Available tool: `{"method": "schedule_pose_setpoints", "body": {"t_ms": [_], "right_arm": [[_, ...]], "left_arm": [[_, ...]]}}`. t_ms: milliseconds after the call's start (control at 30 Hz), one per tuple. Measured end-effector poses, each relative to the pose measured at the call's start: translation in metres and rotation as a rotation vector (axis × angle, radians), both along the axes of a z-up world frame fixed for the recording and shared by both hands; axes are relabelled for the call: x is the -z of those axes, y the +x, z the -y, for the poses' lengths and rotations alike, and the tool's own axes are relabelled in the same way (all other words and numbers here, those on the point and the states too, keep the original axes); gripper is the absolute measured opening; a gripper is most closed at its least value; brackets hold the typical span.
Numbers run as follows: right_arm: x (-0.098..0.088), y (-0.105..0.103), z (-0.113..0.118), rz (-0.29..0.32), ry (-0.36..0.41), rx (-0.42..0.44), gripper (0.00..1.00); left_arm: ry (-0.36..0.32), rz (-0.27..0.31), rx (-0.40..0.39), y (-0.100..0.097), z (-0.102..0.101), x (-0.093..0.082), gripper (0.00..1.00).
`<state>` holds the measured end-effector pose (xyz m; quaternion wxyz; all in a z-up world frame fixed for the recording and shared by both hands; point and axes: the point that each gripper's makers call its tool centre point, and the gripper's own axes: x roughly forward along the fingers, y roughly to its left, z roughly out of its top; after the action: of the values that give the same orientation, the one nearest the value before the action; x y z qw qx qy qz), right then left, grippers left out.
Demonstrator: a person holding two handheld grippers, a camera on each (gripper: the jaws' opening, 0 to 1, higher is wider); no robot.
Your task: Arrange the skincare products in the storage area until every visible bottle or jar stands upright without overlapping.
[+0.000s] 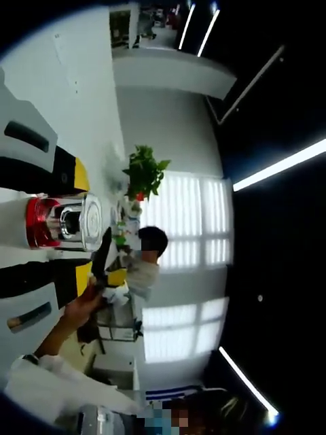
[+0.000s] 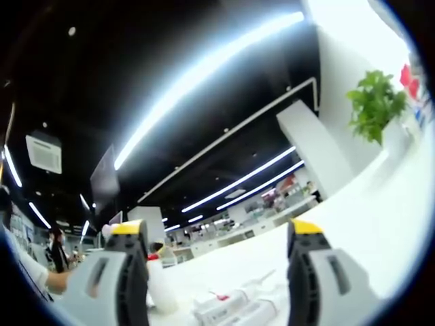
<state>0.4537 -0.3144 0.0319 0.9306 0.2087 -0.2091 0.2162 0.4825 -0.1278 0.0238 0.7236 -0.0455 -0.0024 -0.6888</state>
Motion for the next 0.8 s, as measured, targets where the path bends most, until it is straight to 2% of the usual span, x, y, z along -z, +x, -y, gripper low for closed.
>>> {"method": "schedule_pose_setpoints", "body": {"t_ms": [67, 267, 333, 400, 533, 600, 667, 800], "right_arm": [[0.000, 0.000, 0.001, -0.001, 0.000, 0.003, 0.85], [0.000, -0.001, 0.001, -0.002, -0.002, 0.006, 0.85], [0.000, -0.001, 0.002, -0.001, -0.003, 0.008, 0.85], [0.000, -0.001, 0.002, -0.002, -0.004, 0.008, 0.85], [0.000, 0.000, 0.002, -0.004, -0.008, 0.012, 0.85], [0.000, 0.000, 0.001, -0.006, -0.011, 0.013, 0.85], [0.000, 0.000, 0.002, -0.007, -0.015, 0.016, 0.85], [0.000, 0.000, 0.000, -0.007, -0.023, 0.019, 0.85]], "left_arm": [[-0.012, -0.022, -0.001, -0.001, 0.000, -0.003, 0.40], [-0.085, 0.015, -0.034, -0.001, -0.005, -0.023, 0.55], [-0.143, -0.026, -0.043, 0.000, -0.009, -0.034, 0.66], [-0.167, -0.073, -0.044, -0.001, -0.013, -0.042, 0.75], [-0.191, 0.012, -0.081, -0.003, -0.025, -0.055, 0.76], [-0.192, 0.008, -0.091, -0.003, -0.030, -0.056, 0.79], [-0.221, -0.051, -0.100, 0.001, -0.032, -0.060, 0.83], [-0.243, -0.063, -0.103, 0.003, -0.036, -0.067, 0.87]]}}
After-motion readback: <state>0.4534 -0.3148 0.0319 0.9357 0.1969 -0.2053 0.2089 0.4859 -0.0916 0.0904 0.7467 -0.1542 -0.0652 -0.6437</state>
